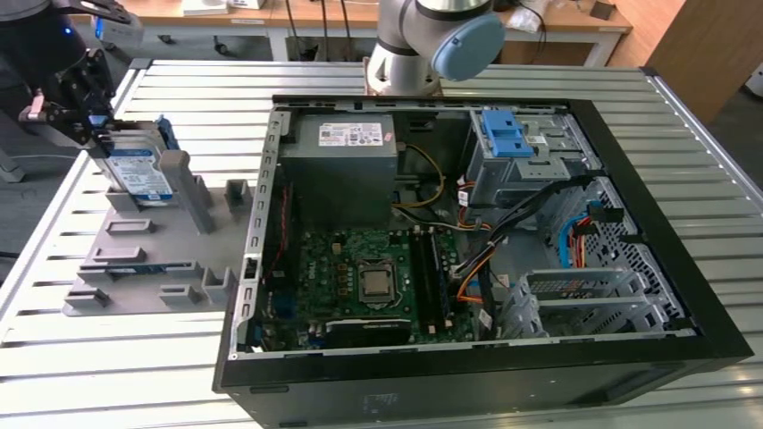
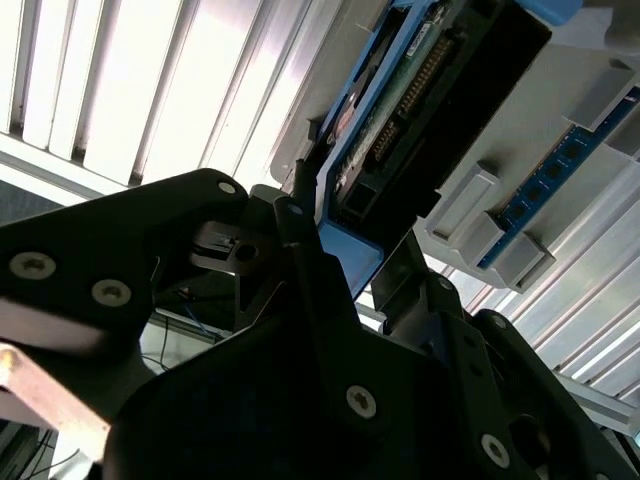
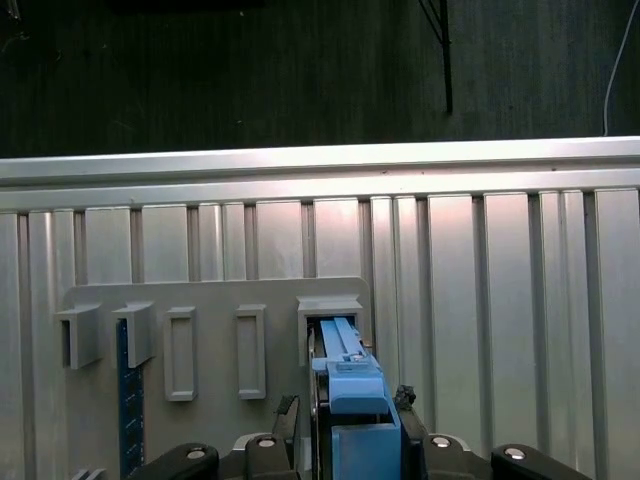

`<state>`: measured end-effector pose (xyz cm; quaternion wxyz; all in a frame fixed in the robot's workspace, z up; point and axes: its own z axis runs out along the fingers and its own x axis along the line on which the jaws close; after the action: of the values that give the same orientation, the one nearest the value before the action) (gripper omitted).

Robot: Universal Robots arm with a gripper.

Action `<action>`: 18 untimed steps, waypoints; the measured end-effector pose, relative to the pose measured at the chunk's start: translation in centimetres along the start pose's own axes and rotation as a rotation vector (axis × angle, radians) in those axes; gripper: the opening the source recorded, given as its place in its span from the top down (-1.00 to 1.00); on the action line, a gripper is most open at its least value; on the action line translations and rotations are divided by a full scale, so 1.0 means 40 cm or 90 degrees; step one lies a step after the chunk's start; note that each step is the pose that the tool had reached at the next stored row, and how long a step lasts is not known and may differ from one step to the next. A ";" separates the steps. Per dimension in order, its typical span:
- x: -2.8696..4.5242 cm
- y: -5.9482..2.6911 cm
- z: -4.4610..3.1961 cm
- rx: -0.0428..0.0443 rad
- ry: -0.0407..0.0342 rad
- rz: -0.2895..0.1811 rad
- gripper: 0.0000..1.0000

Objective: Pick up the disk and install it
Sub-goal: 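Pick up the disk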

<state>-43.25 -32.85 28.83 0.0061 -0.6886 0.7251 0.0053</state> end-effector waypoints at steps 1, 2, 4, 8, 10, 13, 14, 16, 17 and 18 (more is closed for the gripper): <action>0.000 0.000 0.000 0.0001 -0.0001 0.000 0.04; -0.001 0.000 0.001 0.0002 -0.0001 0.000 0.04; -0.003 0.000 0.000 0.0000 0.0000 0.000 0.04; -0.005 0.000 0.001 0.0000 0.0000 0.000 0.04; -0.005 0.000 0.001 0.0000 0.0000 0.000 0.04; -0.005 0.000 0.001 0.0000 0.0000 0.000 0.07; -0.005 0.000 0.001 0.0000 0.0000 0.000 0.21; -0.005 0.000 0.001 -0.0001 0.0001 0.000 0.21; -0.005 0.000 0.001 -0.0001 0.0001 0.000 0.23; -0.005 0.000 0.001 -0.0001 0.0000 0.000 0.23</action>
<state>-43.25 -32.65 28.79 0.0060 -0.6886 0.7251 0.0053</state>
